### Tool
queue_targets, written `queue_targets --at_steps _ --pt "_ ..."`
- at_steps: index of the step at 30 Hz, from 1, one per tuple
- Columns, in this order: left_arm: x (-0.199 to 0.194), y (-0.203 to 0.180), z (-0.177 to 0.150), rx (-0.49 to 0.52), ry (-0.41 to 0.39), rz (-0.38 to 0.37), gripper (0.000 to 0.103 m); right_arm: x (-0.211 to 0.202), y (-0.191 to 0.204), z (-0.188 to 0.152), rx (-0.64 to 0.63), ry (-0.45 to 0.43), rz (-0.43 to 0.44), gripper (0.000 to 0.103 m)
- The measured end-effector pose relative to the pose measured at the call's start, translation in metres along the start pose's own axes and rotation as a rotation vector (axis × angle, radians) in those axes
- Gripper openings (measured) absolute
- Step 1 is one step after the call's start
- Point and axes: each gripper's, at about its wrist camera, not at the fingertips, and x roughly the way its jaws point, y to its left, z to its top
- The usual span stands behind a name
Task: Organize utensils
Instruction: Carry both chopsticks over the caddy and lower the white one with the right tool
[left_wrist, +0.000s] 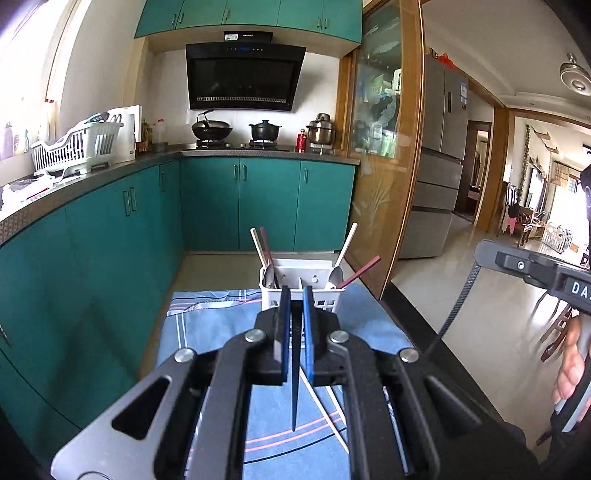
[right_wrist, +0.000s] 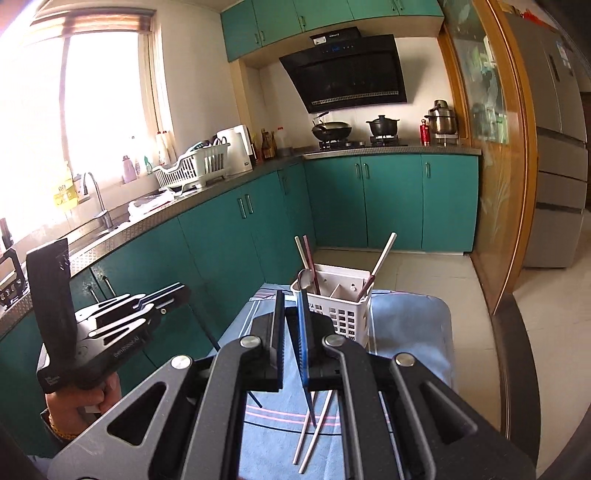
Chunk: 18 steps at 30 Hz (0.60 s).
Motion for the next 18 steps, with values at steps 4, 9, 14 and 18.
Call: queue_targets --at_steps 4,9,14,18 --pt "-0.005 0.002 -0.003 0.015 0.011 -0.003 0.006 0.000 0.002 -0.010 -0.006 0.017 -0.003 0.007" --pt "-0.005 0.002 -0.003 0.023 0.016 0.000 0.006 0.007 0.003 -0.020 -0.005 0.042 -0.003 0.007" --pt "-0.002 0.002 -0.001 0.025 0.023 0.012 0.006 0.013 0.002 -0.021 0.002 0.052 -0.003 0.007" --pt "0.000 0.007 0.000 0.014 0.025 0.014 0.006 0.016 0.005 -0.015 -0.006 0.049 -0.003 0.007"
